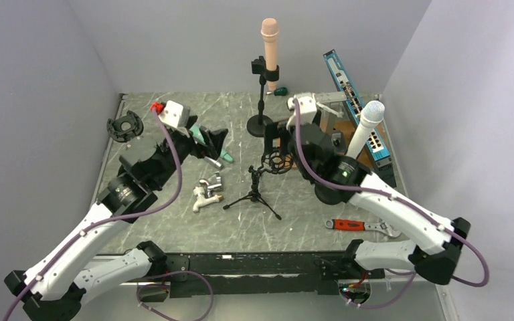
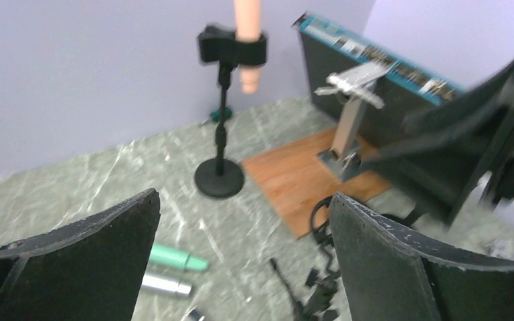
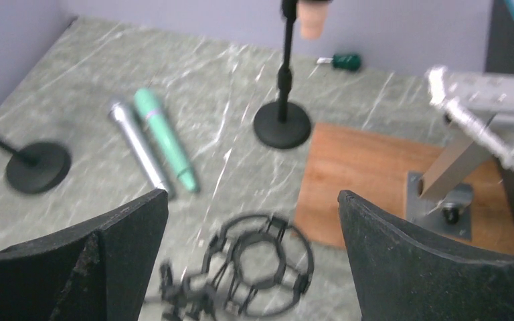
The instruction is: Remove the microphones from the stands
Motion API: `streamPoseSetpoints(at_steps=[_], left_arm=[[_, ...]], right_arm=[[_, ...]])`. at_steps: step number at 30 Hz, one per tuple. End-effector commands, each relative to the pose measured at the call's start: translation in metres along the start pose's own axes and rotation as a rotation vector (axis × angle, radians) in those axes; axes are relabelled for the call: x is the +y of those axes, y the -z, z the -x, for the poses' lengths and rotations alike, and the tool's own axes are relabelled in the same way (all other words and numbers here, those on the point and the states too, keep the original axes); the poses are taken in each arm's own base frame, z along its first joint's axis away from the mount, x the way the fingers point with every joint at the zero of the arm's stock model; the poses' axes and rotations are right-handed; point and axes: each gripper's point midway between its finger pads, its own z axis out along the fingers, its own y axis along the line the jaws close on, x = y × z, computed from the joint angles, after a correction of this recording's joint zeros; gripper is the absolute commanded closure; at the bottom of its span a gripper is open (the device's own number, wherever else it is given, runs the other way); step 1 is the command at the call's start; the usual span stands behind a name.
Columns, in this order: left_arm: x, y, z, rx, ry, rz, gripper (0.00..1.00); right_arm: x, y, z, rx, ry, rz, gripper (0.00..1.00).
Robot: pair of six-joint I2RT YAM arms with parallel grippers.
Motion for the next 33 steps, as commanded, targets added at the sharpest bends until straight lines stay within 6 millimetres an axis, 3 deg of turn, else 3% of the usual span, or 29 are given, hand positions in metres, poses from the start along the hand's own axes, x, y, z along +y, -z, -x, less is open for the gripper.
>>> streamPoseSetpoints(at_steps=[1,4,6,12,17,23,26,33], left_arm=[[0.034,0.008,-0.007,-0.081,-0.069,0.096,0.01],[0.049,0.018,-0.012,-0.093,-0.022,0.128,0.01],[0.046,0.024,-0.016,-0.093,-0.017,0.108,0.02],[0.044,0.009,-0.034,-0.054,-0.023,0.084,0.03],[0.025,-0.002,-0.045,-0.027,-0.008,-0.019,0.05],[0.027,-0.007,-0.053,-0.004,-0.020,-0.016,0.04],[0.027,-0.008,-0.053,-0.008,-0.032,-0.020,0.01],[0.025,-0.011,-0.058,-0.008,-0.051,-0.037,0.01]], right_arm=[[-0.018,-0.032,0.077,-0.174,-0.048,-0.116,0.00],[-0.023,-0.061,0.103,-0.218,-0.029,-0.168,0.00],[-0.026,-0.081,0.112,-0.242,-0.002,-0.223,0.00],[-0.035,-0.131,0.139,-0.282,0.036,-0.290,0.00],[-0.042,-0.165,0.143,-0.304,0.042,-0.316,0.00],[-0.070,-0.200,0.146,-0.351,0.018,-0.386,0.00],[-0.074,-0.217,0.141,-0.409,0.046,-0.368,0.00],[-0.076,-0.249,0.152,-0.455,0.042,-0.352,0.00]])
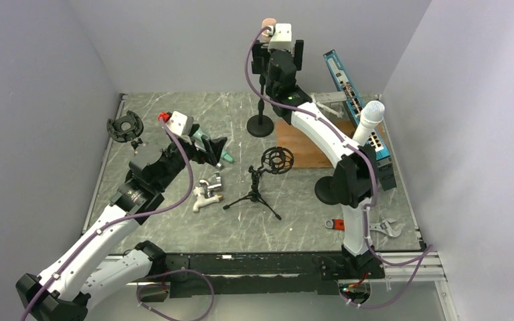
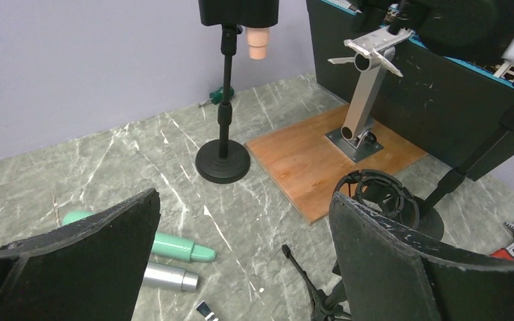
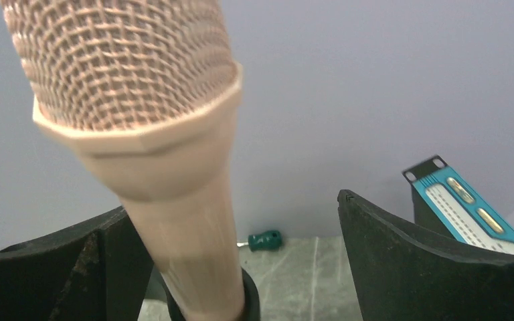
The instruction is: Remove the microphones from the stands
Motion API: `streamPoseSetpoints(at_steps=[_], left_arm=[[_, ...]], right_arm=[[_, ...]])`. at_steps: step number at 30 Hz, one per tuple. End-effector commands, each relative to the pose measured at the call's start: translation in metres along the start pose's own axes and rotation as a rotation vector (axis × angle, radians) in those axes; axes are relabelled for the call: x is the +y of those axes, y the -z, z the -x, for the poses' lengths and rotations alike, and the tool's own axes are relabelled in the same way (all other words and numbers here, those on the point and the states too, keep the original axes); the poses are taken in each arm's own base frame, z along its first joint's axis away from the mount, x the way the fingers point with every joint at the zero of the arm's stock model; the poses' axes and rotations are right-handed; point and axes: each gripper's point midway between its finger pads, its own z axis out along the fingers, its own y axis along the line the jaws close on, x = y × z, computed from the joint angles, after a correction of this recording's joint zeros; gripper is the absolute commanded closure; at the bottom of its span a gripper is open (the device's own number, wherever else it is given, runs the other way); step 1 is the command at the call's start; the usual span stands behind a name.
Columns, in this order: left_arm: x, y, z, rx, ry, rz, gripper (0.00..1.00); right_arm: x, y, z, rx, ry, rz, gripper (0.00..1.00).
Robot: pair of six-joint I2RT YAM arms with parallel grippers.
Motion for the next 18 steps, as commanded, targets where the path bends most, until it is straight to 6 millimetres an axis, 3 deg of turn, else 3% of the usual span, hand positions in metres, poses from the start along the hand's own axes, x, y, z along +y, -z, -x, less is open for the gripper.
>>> streamPoseSetpoints(at_steps=[1,4,12,16,18], left_arm=[[-0.004,-0.003,0.011,-0.042,-0.026,-0.026,0.01],[-0.003,-0.003,0.010,-0.042,-0.031,-0.024,0.01],[-0.006,-0.010,0.002,-0.007,0.008,-0.042,0.01],[-0.011,-0.014,-0.003,0.000,0.034,-0.068,0.01],[-0.017,-0.016,-0.005,0.022,0.054,-0.101,0.01]], right_arm=[[0.006,-0.017,0.041,-0.118,-0.051,0.019,0.01],[0.013,-0.016,0.037,-0.113,-0.043,0.054,0.10],[0.019,0.013,0.031,-0.076,0.028,0.211,0.61],[0.029,0.035,0.043,-0.048,0.074,0.350,0.93],[0.031,0.047,0.048,-0.024,0.095,0.416,1.00]])
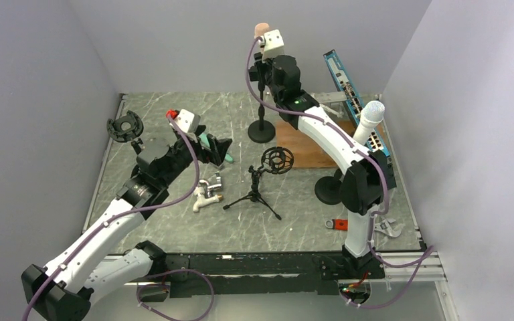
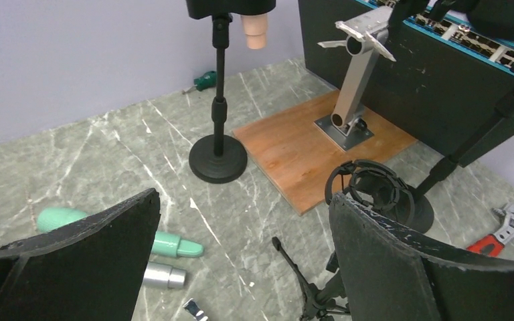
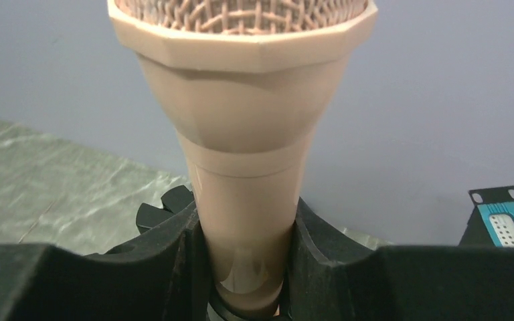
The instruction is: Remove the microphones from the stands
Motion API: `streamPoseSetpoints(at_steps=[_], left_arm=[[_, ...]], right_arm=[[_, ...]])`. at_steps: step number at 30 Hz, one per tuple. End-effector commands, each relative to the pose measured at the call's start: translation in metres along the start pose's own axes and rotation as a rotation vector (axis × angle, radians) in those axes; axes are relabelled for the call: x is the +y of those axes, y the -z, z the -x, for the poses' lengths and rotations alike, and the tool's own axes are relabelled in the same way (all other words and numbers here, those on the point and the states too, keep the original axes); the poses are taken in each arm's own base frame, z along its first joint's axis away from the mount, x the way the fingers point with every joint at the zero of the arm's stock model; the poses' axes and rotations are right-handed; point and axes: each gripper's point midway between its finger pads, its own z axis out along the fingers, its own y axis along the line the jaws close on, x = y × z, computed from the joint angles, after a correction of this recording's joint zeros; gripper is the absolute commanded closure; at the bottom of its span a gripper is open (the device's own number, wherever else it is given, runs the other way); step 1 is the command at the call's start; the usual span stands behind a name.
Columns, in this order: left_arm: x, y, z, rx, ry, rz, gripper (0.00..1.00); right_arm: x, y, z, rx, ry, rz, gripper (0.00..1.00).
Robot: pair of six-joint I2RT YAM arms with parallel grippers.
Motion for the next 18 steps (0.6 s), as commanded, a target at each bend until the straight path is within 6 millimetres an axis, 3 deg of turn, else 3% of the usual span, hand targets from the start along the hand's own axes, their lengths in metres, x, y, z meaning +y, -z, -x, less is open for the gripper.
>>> streamPoseSetpoints(at_steps=[1,7,10,11,15,18], left_arm=[[-0.016,-0.004,0.012,-0.019,0.041,-0.083,0.01],[-0.011,-0.008,0.008,-0.011,0.028,-0.072,0.01],[-0.022,-0.005,0.014,-0.005,0.001,-0.134,0.00],[-0.025,-0.003,0.017,-0.013,-0.012,-0.152,0.01],[-0.037,-0.005,0.023,-0.047,-0.063,-0.236,0.01],[-0.057,-0.008,0.034,-0.015,-0.025,-0.340,0.01]], right_arm=[[0.003,0.042,0.065,-0.068,0.018,0.170,1.00],[0.019,0.080,0.062,-0.032,0.003,0.359,1.00],[0.030,0.098,0.047,-0.012,-0.013,0.436,1.00],[0.033,0.104,0.032,0.012,-0.022,0.458,1.00],[0.026,0.120,0.021,0.024,-0.079,0.496,1.00],[0.025,0.135,0.011,0.039,-0.095,0.540,1.00]])
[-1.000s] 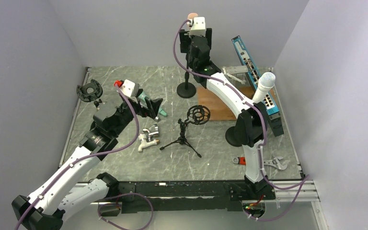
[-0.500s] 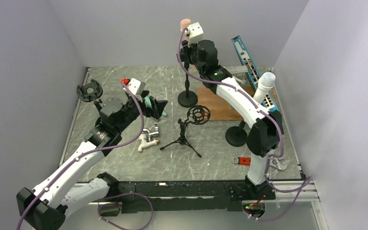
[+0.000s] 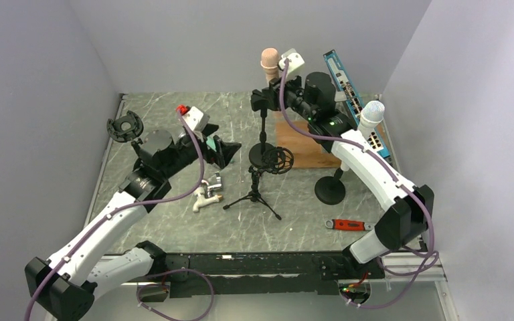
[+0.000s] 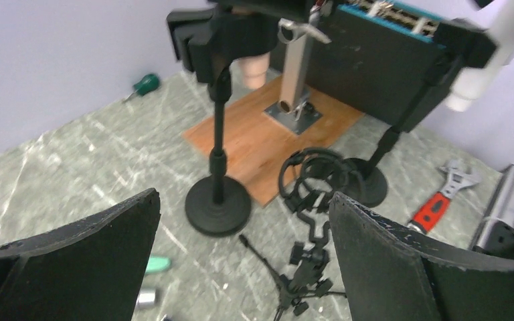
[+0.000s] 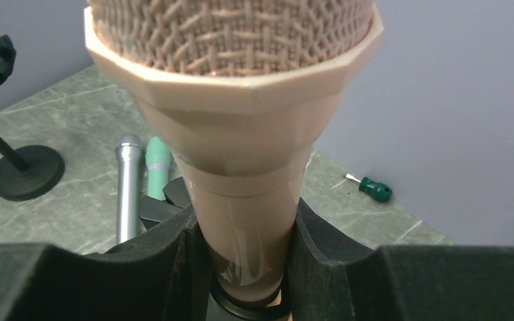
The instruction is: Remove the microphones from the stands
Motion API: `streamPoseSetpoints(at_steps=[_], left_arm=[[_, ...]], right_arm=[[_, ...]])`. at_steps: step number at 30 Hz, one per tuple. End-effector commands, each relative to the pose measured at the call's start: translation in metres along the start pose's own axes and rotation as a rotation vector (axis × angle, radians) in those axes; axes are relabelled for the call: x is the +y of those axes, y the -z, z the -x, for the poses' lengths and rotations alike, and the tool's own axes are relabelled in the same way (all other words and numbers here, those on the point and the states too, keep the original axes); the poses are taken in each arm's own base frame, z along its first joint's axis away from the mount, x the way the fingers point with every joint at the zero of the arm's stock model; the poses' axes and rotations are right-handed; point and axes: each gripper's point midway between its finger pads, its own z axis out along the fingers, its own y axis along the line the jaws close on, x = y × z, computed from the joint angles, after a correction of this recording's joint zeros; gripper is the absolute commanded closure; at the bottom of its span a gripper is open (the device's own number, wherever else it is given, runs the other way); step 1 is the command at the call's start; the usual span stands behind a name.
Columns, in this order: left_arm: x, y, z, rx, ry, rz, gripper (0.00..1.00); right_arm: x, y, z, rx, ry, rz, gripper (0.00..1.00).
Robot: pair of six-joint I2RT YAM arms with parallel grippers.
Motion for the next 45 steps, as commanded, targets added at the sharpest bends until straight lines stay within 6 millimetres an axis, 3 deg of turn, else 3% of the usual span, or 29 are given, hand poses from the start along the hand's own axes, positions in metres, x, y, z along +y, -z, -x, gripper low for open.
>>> streamPoseSetpoints(at_steps=[1,5,7,12,16,22,25,45], left_arm=[[-0.035,-0.005,0.044,-0.069,-0.021,-0.199,0.01],[-0.045,-0.010,0.055,-0.107,-0.047,-0.284,0.01],[-0.039,-0.019,0.057,-0.110,-0.058,-0.288,0.00],[-0.015,-0.057,0.056,-0.097,-0.137,-0.320,0.01],[-0.014,-0.081,0.047,-0.090,-0.258,-0.437,0.01],[-0.015,-0.102,0.053,-0.073,-0.179,-0.616,0.01],[-0.019,-0.115,0.042,-0.031,-0.131,-0.701,0.01],[-0.015,-0.144,-0.003,0.037,-0.049,-0.718,0.08]], right_arm=[[0.006,0.020,0.003,-0.049,-0.062,0.082,1.00],[0.013,0.025,-0.001,-0.044,-0.081,0.170,1.00],[0.018,0.028,-0.005,-0.041,-0.079,0.207,1.00],[0.015,0.026,-0.006,-0.033,-0.103,0.254,1.00],[0.020,0.029,0.001,-0.040,-0.114,0.303,1.00],[0.022,0.025,-0.007,-0.018,-0.121,0.324,1.00],[0.024,0.021,-0.015,0.009,-0.134,0.340,1.00],[0.027,0.025,-0.014,-0.008,-0.140,0.353,1.00]])
